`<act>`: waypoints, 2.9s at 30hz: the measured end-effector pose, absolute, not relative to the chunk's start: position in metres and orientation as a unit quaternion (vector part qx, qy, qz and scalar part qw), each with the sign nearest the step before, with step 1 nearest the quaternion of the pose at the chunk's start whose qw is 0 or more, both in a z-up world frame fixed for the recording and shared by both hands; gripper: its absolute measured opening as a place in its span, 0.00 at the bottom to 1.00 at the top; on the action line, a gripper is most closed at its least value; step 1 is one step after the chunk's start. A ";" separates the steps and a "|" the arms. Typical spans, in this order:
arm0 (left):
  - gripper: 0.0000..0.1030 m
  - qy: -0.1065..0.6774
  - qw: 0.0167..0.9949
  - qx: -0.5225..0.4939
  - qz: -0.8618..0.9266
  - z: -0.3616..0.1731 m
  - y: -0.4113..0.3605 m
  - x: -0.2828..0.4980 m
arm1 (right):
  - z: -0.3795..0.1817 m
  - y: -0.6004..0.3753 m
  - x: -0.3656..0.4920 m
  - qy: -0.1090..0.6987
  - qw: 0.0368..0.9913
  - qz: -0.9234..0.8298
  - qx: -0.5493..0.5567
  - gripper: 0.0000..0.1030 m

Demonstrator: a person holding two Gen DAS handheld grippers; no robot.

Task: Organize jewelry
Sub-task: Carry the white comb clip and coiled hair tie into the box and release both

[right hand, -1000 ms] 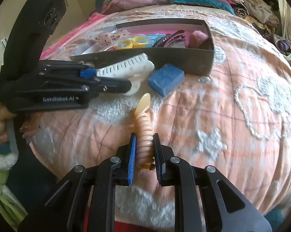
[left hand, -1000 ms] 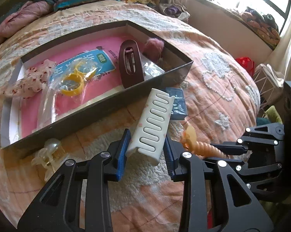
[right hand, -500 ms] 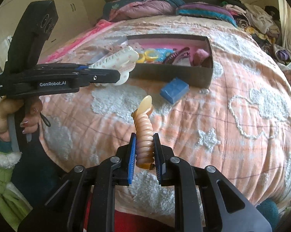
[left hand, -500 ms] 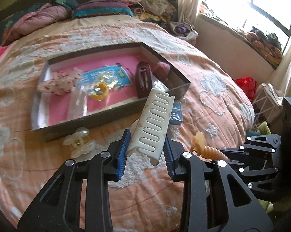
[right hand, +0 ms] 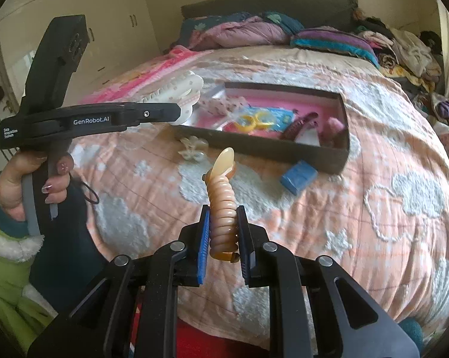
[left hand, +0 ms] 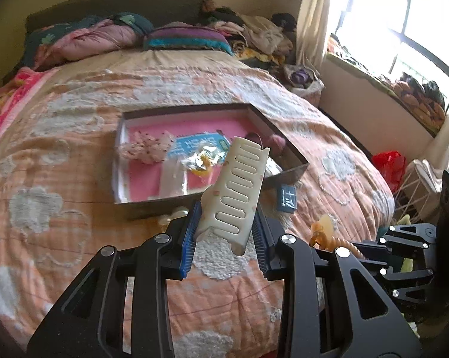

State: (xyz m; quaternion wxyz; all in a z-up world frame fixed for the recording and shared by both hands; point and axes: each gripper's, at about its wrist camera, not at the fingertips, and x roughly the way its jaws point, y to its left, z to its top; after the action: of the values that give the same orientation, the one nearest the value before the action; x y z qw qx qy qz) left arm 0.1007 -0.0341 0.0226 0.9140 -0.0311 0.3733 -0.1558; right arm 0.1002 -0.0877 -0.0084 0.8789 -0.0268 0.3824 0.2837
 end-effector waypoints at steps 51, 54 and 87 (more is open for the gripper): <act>0.24 0.306 0.946 -0.027 -0.106 0.090 -0.013 0.180 | 0.115 -0.101 0.208 0.234 0.943 0.234 -0.040 0.16; 0.24 0.314 0.943 -0.026 -0.107 0.079 -0.016 0.187 | 0.101 -0.102 0.221 0.247 0.941 0.227 -0.033 0.16; 0.25 0.412 0.907 -0.041 -0.071 -0.025 0.001 0.235 | -0.034 -0.069 0.308 0.391 0.897 0.204 -0.029 0.17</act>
State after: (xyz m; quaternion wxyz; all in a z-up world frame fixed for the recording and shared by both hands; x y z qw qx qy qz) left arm 0.2355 0.0010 -0.0252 0.9074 -0.0411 0.4122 -0.0712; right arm 0.3075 -0.0690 -0.0342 0.8970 -0.0286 0.3913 0.2038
